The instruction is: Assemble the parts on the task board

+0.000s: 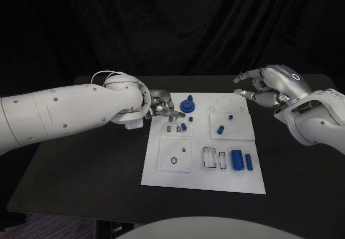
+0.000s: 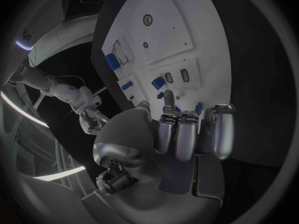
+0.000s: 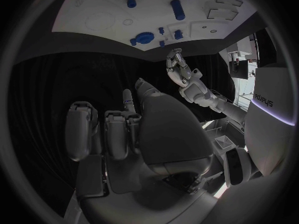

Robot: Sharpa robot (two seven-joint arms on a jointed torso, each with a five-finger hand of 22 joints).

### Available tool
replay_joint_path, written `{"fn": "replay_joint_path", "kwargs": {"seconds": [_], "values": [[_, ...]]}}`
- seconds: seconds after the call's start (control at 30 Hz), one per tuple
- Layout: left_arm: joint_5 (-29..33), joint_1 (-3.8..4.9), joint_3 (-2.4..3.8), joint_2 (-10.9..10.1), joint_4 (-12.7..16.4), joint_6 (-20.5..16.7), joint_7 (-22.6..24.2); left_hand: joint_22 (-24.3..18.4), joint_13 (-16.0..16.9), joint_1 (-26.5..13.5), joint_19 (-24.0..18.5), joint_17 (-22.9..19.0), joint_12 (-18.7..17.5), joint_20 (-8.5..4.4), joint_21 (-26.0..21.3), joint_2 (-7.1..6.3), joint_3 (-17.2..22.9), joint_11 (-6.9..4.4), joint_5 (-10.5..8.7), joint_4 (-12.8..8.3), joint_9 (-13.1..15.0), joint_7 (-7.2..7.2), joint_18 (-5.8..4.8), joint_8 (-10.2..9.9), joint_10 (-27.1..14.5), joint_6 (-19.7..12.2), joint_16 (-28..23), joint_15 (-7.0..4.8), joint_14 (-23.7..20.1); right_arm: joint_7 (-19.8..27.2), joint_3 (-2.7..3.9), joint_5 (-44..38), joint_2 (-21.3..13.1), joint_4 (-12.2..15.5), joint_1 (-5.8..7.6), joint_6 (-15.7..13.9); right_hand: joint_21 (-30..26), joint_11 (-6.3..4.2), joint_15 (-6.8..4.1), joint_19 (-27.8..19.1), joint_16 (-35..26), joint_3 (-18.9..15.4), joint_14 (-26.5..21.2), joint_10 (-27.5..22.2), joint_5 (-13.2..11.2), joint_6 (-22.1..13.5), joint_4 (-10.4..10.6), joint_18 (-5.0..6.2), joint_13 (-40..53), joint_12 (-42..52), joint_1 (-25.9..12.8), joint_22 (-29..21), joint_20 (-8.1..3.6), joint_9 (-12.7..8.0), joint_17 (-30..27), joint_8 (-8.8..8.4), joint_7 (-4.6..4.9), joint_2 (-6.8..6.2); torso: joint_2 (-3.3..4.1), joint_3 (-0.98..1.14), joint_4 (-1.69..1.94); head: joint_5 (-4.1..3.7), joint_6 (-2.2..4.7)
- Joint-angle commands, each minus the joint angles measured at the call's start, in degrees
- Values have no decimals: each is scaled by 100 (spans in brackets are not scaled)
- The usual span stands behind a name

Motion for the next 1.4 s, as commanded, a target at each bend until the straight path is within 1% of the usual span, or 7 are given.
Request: {"fn": "replay_joint_path", "kwargs": {"seconds": [0.03, 0.27, 0.53, 0.7, 0.93, 1.1, 1.4], "values": [[-56, 10, 5, 58, 22, 126, -254, 371, 1506, -130, 54, 1505, 14, -18, 43, 52, -115, -55, -6, 5, 120, -8, -55, -32, 599, 47, 15, -54, 593, -133, 4, -5, 26, -19, -14, 54, 58, 50, 22, 212, 16, 19, 543, 590, 110, 56, -45, -77, 1507, 15, 91, 1151, 16, -20, 1312, -40, 11, -3, 11, 47, -14, 8, -13], [-61, 3, 4, 161, 34, 65, -307, 381, 1506, -36, 73, 1505, 14, -45, 37, 72, -177, -85, 142, -25, 213, -40, -57, -139, 599, 134, 15, -82, 593, -149, 4, -5, 72, -66, -17, 55, 62, 53, 24, 215, 11, 23, 542, 590, 157, 70, -56, -78, 1507, 15, 102, 1155, 20, -29, 1307, -49, 14, -2, 2, 50, -12, -14, -77], [-63, -9, 3, 251, -4, 31, -433, 351, 1506, 208, 57, 1505, 14, -81, -4, 66, -249, -110, 263, -33, 215, -56, -48, -590, 599, 346, 15, -112, 593, -162, 4, -5, 118, -106, -18, 50, 59, 58, 27, 214, -4, 25, 538, 590, 182, 84, -59, -77, 1507, 15, 104, 1156, 22, -32, 1293, -50, 20, 0, -30, 56, -30, -11, -176], [-63, -22, 3, 291, -31, 33, -472, 322, 1506, 290, 37, 1505, 14, -90, -31, 78, -272, -119, 276, -45, 192, -65, -40, -806, 599, 478, 15, -122, 593, -160, 4, -5, 138, -137, -29, 49, 55, 61, 29, 213, -6, 25, 538, 590, 195, 92, -62, -76, 1507, 15, 105, 1155, 23, -35, 1290, -52, 24, -1, -63, 86, -39, -18, -257], [-63, -44, 3, 353, -93, -19, -408, 292, 1506, 433, 14, 1505, 14, -95, -67, 98, -268, -117, 403, -69, 124, -59, -31, -1161, 599, 618, 15, -124, 593, -153, 4, -5, 149, -153, -38, 42, 48, 65, 32, 210, -15, 26, 535, 590, 210, 99, -65, -74, 1507, 15, 106, 1154, 26, -39, 1281, -56, 29, -3, -92, 133, -58, -1, -257], [-63, -71, 3, 404, -143, -31, -347, 306, 1506, 499, 27, 1505, 14, -95, -70, 102, -259, -117, 459, -84, 99, -59, -34, -1302, 599, 680, 15, -124, 593, -135, 4, -5, 169, -166, -40, 22, 38, 71, 37, 207, -23, 28, 533, 590, 229, 110, -71, -72, 1507, 15, 111, 1153, 31, -47, 1273, -65, 34, -5, -98, 150, -61, -12, -257], [-63, -137, 3, 478, -252, -54, -263, 316, 1506, 589, 35, 1505, 14, -98, -77, 110, -233, -124, 561, -104, 76, -67, -34, -1457, 599, 786, 15, -128, 593, -141, 4, -5, 181, -182, -41, 37, 25, 77, 43, 202, -34, 32, 531, 590, 247, 121, -79, -69, 1507, 15, 116, 1151, 36, -56, 1262, -75, 39, -7, -101, 122, -61, -31, -257]]}}
